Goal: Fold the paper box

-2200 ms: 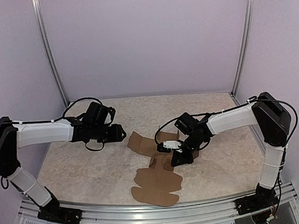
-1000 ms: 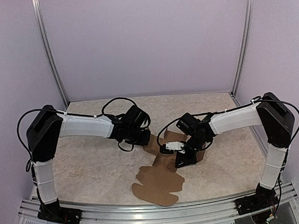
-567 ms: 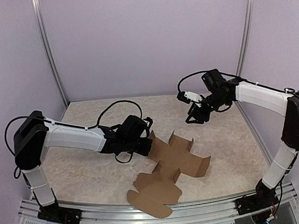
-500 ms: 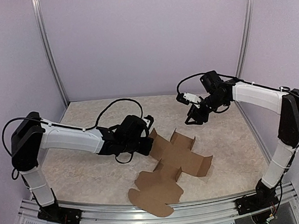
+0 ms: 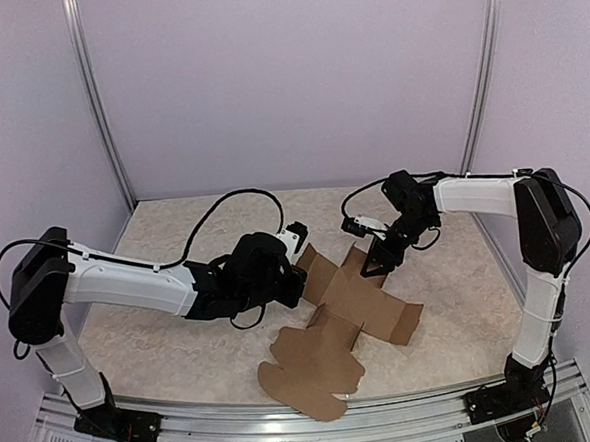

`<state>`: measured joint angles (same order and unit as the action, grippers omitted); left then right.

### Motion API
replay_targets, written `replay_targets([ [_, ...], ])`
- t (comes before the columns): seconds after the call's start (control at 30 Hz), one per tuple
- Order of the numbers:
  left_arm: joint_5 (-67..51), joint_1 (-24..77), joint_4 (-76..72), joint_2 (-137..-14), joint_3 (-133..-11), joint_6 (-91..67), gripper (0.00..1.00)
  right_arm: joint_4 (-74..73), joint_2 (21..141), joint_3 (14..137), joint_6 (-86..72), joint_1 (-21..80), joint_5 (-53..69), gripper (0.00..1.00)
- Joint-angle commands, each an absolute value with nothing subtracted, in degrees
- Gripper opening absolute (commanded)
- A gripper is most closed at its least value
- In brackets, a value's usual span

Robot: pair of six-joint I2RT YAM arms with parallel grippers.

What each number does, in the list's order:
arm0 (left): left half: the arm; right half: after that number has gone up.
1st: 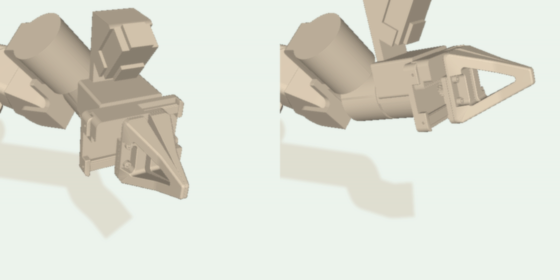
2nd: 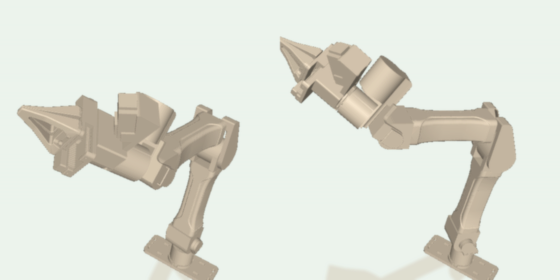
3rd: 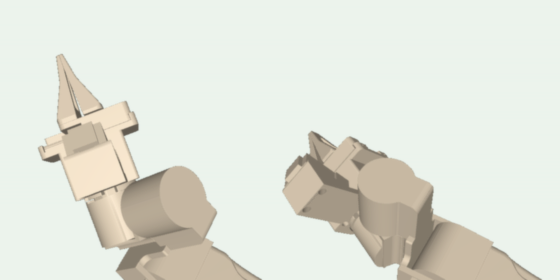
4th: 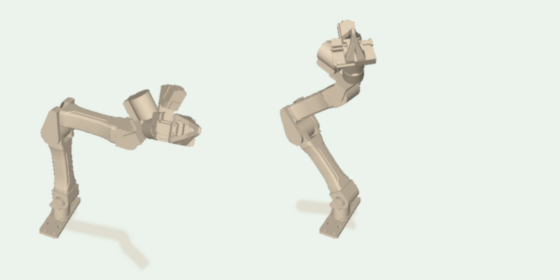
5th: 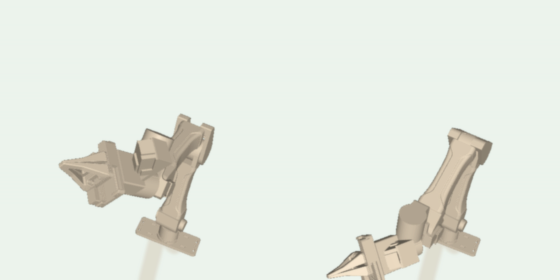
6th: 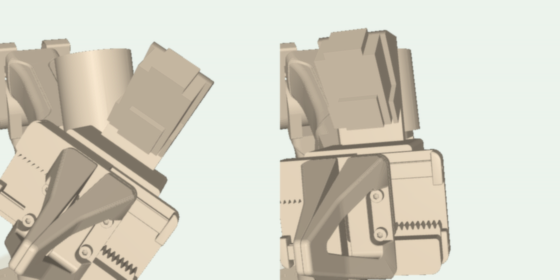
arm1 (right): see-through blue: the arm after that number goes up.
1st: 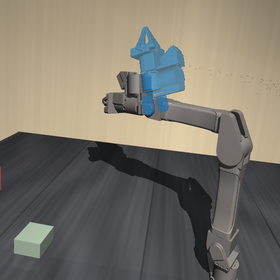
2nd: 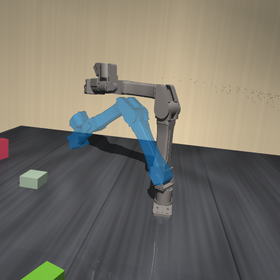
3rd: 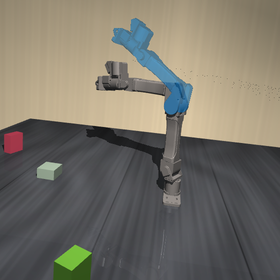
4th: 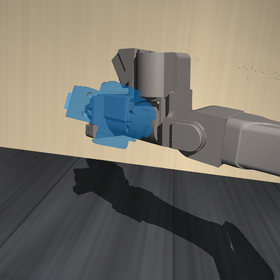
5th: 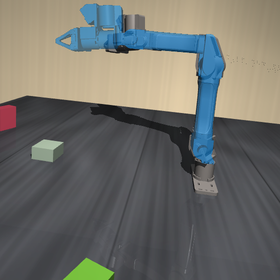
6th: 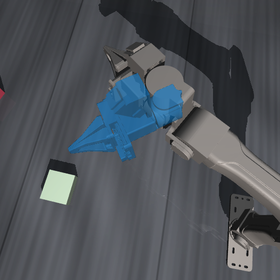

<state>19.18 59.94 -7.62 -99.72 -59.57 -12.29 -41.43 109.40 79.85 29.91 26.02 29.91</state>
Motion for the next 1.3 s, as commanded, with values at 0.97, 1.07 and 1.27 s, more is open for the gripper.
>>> replay_targets([
  [0.97,28.3,64.6,-9.8,-106.7,-67.1,-16.7,0.04,-35.9,103.8,81.7,25.7,35.2,7.8,0.01],
  [1.07,27.6,65.0,-7.7,-104.1,-64.7,-16.3,0.17,-35.4,102.5,81.8,28.4,35.3,6.1,0.00],
  [1.27,26.9,65.2,-8.9,-88.5,-52.0,-15.3,0.47,-32.9,100.7,82.7,35.5,35.3,1.5,0.00],
])
